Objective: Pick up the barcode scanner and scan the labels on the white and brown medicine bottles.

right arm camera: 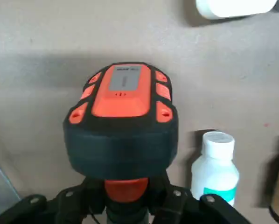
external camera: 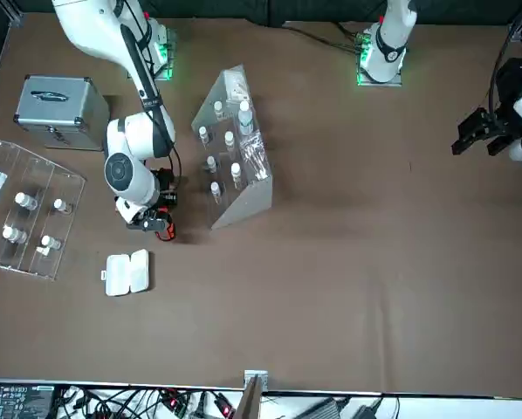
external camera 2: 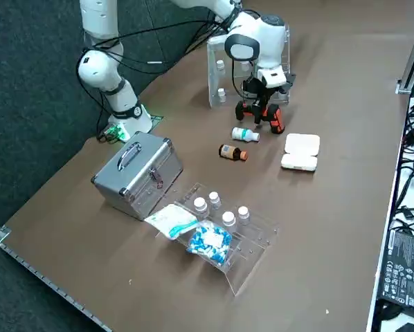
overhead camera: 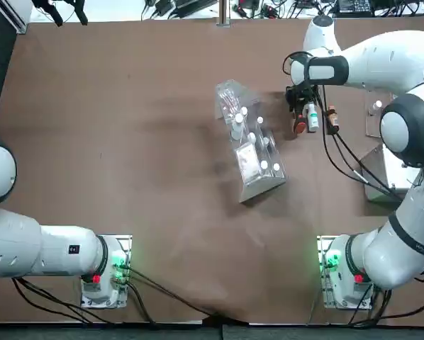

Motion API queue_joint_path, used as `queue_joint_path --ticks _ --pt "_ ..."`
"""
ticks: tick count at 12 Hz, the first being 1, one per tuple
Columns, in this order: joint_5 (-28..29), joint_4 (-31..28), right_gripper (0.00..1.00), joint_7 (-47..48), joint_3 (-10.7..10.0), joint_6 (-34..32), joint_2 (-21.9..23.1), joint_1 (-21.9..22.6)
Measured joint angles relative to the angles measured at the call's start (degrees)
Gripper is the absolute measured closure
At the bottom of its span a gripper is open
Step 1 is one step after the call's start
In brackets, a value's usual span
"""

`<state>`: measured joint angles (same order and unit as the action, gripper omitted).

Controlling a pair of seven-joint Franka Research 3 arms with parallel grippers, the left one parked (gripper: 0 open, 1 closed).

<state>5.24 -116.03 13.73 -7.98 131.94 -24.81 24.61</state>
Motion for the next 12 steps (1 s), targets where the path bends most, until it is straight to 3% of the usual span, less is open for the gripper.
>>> queue_joint_path --ticks 7,12 --pt "0.7 0.0 0.56 0.6 0.0 0.5 -0.7 0.9" --pt "0.7 1.2 0.02 0.6 0.0 0.5 -0.7 1.1"
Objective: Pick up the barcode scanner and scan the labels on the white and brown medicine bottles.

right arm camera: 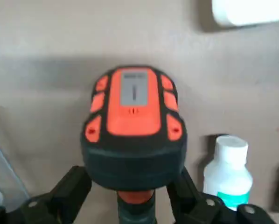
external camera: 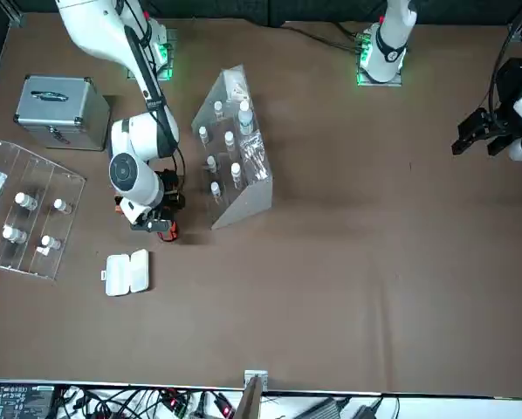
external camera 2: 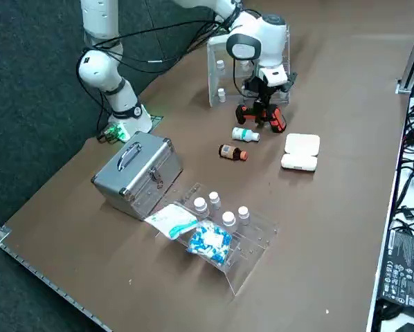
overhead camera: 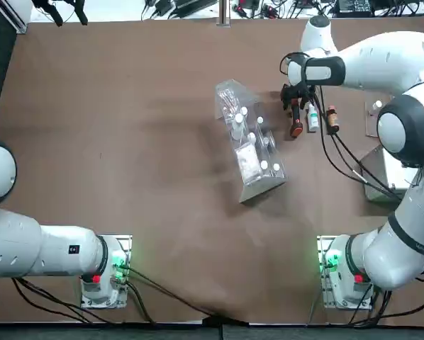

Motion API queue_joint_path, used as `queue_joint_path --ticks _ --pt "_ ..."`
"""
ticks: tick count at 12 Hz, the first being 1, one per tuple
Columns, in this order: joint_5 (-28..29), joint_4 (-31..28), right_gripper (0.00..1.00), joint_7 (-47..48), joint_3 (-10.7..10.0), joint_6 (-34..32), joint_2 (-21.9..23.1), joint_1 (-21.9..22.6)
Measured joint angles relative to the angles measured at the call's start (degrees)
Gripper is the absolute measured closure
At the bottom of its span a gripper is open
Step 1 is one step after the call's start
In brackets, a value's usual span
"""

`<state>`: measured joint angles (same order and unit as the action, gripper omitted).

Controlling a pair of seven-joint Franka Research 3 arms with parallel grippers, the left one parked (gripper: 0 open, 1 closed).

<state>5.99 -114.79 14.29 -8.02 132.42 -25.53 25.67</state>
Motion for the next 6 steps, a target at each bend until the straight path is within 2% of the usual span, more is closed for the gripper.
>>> queue_joint_path --ticks 2,6 --pt "0.0 2.2 0.00 -0.1 0.0 -1.9 0.3 0.0" --pt "-0.1 8.4 0.00 -0.8 -0.5 -10.4 2.3 -0.2"
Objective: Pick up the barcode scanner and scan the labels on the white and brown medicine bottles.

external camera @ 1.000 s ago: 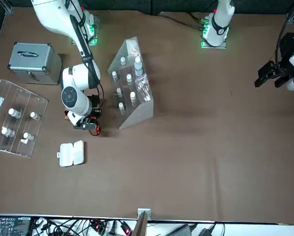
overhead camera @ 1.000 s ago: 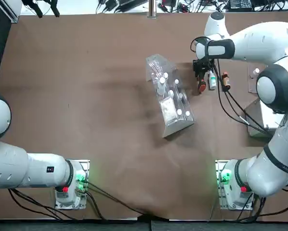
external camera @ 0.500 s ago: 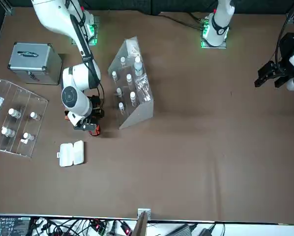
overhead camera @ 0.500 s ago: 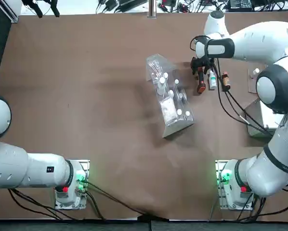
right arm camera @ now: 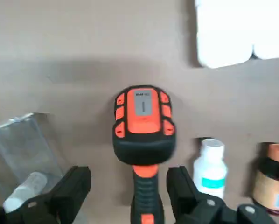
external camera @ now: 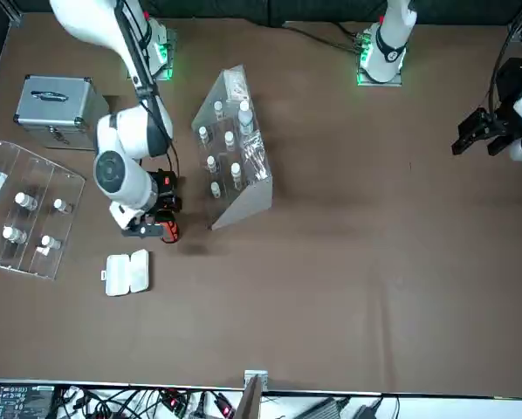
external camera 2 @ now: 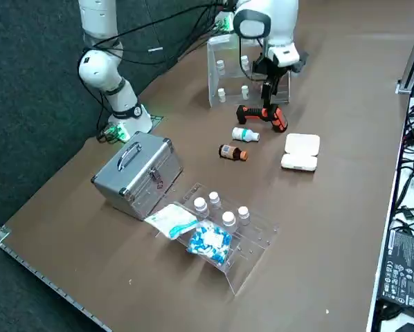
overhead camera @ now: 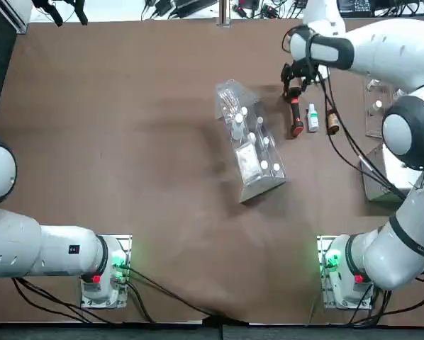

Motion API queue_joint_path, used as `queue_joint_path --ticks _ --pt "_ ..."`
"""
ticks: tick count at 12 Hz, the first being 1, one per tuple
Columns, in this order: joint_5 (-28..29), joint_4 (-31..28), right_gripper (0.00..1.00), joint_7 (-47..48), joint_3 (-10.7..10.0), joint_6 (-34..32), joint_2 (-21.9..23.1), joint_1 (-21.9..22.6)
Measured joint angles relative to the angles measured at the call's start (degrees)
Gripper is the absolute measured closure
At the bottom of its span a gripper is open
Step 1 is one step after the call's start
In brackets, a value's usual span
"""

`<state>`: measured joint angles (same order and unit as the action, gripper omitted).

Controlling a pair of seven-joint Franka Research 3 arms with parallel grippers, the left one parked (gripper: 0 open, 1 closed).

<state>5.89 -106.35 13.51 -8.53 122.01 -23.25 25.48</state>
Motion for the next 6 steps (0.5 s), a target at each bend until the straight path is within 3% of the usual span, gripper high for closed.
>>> queue_joint_path --ticks 4,6 --pt "0.0 4.7 0.00 -3.5 -0.8 -6.9 3.5 -2.5" --pt "0.0 7.7 0.00 -9.1 -0.9 -11.0 6.8 -6.3"
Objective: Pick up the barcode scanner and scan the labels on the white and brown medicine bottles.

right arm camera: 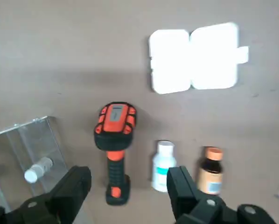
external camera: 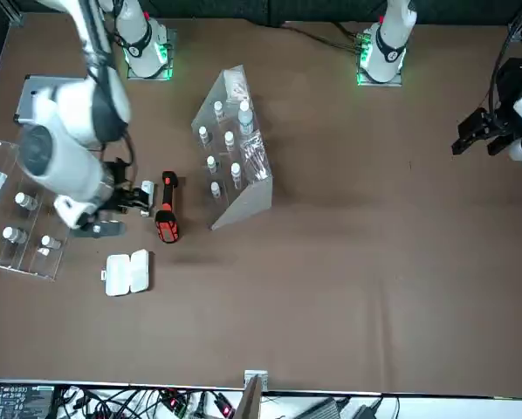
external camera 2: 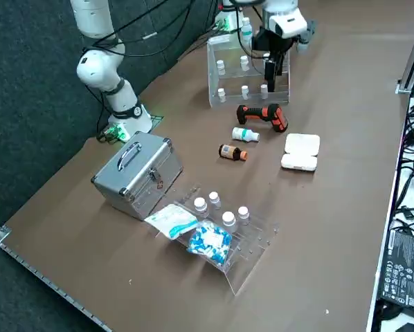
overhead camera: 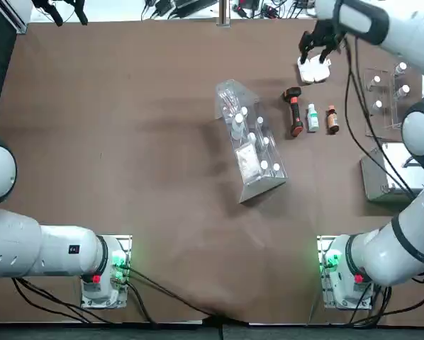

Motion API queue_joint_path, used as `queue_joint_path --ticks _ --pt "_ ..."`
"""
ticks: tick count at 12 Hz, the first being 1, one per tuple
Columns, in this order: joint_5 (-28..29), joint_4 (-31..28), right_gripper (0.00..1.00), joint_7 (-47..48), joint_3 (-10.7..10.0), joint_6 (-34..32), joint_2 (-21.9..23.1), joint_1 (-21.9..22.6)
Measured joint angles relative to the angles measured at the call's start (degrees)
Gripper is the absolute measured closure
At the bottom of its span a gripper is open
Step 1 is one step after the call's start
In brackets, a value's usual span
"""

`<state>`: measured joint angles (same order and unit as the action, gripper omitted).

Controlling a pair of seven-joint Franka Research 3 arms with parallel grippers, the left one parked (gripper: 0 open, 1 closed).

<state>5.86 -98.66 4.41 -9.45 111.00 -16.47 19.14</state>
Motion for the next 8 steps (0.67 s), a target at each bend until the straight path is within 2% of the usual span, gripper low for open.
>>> queue_joint_path --ticks 4,8 --pt "0.0 4.4 0.00 -5.0 -0.1 -7.9 5.3 -4.1" --pt "-0.1 11.4 0.00 -4.7 -0.3 -17.1 8.0 -4.3"
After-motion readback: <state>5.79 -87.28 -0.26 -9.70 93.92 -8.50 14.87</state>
